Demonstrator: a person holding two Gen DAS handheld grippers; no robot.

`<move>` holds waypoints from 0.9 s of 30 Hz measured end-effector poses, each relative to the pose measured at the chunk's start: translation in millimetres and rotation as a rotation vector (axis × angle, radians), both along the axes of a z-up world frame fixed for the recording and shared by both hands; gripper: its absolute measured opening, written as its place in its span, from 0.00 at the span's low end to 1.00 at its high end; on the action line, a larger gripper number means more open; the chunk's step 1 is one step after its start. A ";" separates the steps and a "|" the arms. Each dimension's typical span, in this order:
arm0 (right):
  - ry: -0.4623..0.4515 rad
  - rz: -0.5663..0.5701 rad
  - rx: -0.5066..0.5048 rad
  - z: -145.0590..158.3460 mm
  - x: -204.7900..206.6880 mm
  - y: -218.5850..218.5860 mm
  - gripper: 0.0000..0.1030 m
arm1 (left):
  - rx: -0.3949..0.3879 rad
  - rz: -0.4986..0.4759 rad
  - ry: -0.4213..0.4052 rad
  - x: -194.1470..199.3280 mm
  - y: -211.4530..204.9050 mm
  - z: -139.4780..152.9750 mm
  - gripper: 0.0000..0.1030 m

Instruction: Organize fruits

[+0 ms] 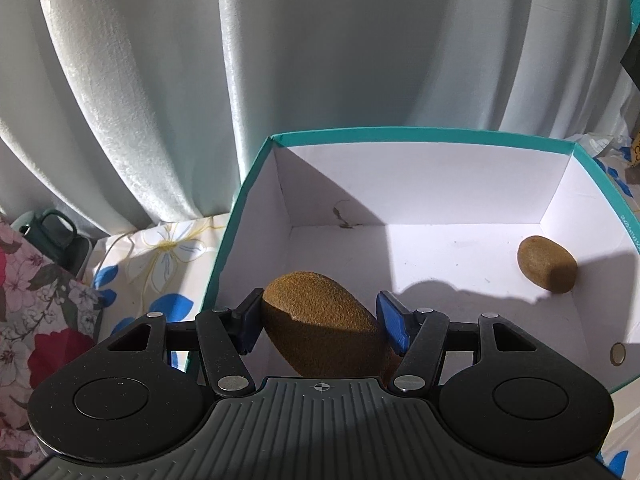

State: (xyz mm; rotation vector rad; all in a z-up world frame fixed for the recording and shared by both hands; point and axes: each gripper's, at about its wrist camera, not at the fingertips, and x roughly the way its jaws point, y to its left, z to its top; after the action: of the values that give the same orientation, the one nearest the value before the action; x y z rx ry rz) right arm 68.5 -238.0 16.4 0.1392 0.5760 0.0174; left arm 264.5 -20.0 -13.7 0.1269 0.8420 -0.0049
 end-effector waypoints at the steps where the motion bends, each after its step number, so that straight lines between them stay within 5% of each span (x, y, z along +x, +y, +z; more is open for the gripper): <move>1: 0.001 0.002 0.000 0.0 0.0 0.1 0.70 | -0.002 0.004 0.000 1.1 1.0 -0.2 0.63; 12: -0.001 0.018 -0.003 1.3 3.2 1.8 0.70 | 0.022 0.005 -0.005 4.7 -0.1 -1.4 0.63; 21: -0.001 0.015 -0.011 1.9 2.4 1.6 0.70 | -0.023 0.012 -0.062 -12.8 4.9 18.3 0.89; 27: -0.008 0.013 -0.017 1.2 4.7 1.1 0.70 | -0.084 0.030 -0.167 -66.0 17.7 53.3 0.94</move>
State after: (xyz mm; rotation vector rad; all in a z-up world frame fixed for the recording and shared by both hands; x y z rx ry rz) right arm 73.2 -236.9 17.6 0.1184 0.5694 0.0257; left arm 198.4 -2.3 39.6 0.0349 0.6762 -0.0010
